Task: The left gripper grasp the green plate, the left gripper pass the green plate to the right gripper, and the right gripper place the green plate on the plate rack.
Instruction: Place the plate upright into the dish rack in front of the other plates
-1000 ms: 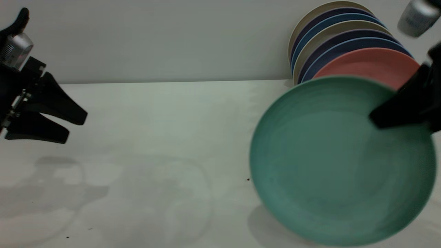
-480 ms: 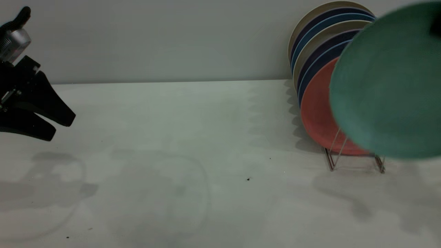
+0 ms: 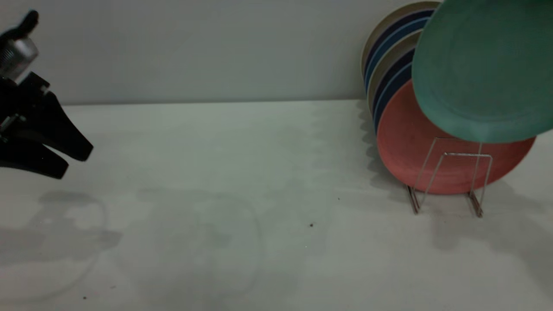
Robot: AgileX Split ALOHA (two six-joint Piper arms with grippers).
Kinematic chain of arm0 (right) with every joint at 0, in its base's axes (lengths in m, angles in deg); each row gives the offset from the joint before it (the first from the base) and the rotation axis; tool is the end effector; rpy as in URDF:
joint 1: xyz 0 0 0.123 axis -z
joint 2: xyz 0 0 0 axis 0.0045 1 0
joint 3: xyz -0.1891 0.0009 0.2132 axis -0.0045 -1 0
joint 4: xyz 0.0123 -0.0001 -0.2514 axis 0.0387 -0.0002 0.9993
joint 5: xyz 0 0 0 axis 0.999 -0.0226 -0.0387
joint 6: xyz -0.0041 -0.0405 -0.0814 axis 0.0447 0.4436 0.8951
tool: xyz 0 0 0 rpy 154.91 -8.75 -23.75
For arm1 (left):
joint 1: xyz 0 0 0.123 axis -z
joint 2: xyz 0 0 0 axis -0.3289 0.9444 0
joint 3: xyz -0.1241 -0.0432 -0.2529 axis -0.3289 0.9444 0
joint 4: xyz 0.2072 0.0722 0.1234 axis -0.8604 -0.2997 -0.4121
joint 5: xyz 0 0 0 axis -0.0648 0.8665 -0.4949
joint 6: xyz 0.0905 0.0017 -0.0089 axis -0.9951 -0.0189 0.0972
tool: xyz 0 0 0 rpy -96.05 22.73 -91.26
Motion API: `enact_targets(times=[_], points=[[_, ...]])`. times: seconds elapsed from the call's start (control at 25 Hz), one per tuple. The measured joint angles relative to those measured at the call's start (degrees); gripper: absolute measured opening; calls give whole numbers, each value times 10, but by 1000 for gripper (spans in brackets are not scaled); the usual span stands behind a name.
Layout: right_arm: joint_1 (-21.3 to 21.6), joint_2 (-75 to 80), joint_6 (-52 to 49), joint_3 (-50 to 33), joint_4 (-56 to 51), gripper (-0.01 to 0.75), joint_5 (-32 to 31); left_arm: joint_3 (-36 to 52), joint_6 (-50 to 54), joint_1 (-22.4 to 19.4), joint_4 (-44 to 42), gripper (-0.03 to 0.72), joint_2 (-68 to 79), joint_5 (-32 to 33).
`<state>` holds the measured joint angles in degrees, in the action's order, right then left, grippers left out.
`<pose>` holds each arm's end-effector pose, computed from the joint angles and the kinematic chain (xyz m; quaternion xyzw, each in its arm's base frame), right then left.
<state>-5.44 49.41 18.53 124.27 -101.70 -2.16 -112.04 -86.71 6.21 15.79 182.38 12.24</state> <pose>0.3460 0.0411 0.2871 -0.5940 0.7074 -0.1696 0.3434 0.3457 0.0285 0.1300 0.0098 0.9555 -0.2637 0.1319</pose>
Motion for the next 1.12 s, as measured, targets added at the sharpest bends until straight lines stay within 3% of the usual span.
enact_targets(times=[0.84, 1.0, 1.12], points=[[-12, 97, 20, 0, -44, 69, 48, 0, 10, 0, -1, 562, 0, -13], [-12, 116, 21, 0, -45, 107, 42, 0, 10, 0, -1, 562, 0, -11], [-12, 119, 22, 0, -48, 182, 20, 0, 11, 0, -1, 562, 0, -10]])
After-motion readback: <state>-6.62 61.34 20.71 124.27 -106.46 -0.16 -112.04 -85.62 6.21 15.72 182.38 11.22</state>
